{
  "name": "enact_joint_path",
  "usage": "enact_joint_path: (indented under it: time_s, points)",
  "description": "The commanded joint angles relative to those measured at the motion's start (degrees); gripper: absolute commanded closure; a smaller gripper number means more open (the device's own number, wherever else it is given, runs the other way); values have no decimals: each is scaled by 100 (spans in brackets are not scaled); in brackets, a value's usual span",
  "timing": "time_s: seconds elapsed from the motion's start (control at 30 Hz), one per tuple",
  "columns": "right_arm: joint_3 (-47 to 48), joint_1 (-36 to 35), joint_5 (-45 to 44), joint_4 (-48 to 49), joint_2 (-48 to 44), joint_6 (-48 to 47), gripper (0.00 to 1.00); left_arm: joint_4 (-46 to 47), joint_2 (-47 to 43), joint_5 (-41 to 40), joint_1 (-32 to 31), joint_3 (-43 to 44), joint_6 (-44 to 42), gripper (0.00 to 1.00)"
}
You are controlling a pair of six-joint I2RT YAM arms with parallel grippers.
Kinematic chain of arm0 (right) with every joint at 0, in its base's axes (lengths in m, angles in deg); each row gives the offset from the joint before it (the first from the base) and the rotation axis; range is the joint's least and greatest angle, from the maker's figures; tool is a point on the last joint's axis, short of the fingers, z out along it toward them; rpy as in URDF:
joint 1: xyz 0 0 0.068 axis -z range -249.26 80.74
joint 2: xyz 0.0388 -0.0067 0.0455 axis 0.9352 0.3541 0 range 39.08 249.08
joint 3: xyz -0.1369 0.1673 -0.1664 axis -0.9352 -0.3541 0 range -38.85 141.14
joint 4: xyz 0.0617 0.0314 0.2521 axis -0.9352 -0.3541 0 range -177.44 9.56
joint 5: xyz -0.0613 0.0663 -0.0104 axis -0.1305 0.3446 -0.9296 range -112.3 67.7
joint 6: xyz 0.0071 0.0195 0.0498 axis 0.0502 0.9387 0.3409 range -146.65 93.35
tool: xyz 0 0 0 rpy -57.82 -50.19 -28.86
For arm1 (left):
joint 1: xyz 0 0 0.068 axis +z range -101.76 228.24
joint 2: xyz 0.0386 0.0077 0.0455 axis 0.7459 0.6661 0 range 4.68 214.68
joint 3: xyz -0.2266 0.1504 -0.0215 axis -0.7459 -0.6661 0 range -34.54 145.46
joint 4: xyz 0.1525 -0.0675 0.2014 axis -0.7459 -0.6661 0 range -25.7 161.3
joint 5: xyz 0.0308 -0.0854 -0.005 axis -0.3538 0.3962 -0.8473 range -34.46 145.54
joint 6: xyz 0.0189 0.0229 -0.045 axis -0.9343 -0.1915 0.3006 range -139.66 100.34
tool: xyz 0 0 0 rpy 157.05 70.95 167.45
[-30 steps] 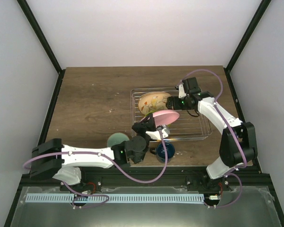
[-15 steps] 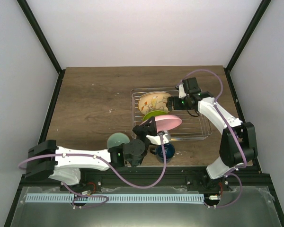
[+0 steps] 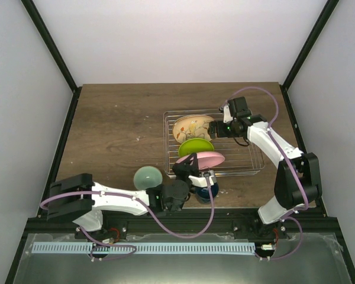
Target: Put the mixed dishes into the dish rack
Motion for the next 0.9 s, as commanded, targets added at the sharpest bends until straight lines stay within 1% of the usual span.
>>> enact_joint_path:
  time_s: [0.0,0.1,0.2,0.37,0.47,0.5,0.57,0.7,0.77,0.87]
  points:
    - [94,-61,-58,-80,-135,-47,0,741,77,-152,-36,48,-302,96]
    - [49,-63,-45,-101,-170,-43,0,636,72,-166,-38,125,-215,87]
    - [10,-63,-69,-159,-194,-20,0,193,39,-205,-41,228,41,76]
    - [-194,-65,-37,-170,-390,50,0,-389,-47,-188,-49,277,508,53]
    - [-336,-63,-81,-228,-558,98,0,-569,-54,-220,-95,312,676,30]
    - [-356,-63,-93,-261,-615,108,0,-589,-52,-229,-127,316,691,24]
    - [-378,-70,-94,-349,-755,150,0,-697,-83,-204,-206,360,775,20]
    - [-533,-63,-35,-476,-1176,219,0,-1348,-168,-118,-389,531,1190,10]
    - [-653,-62,-14,-514,-1357,259,0,-1572,-219,-95,-486,596,1368,7]
    - [-752,-67,-78,-589,-1545,327,0,-1636,-320,-143,-652,646,1437,4]
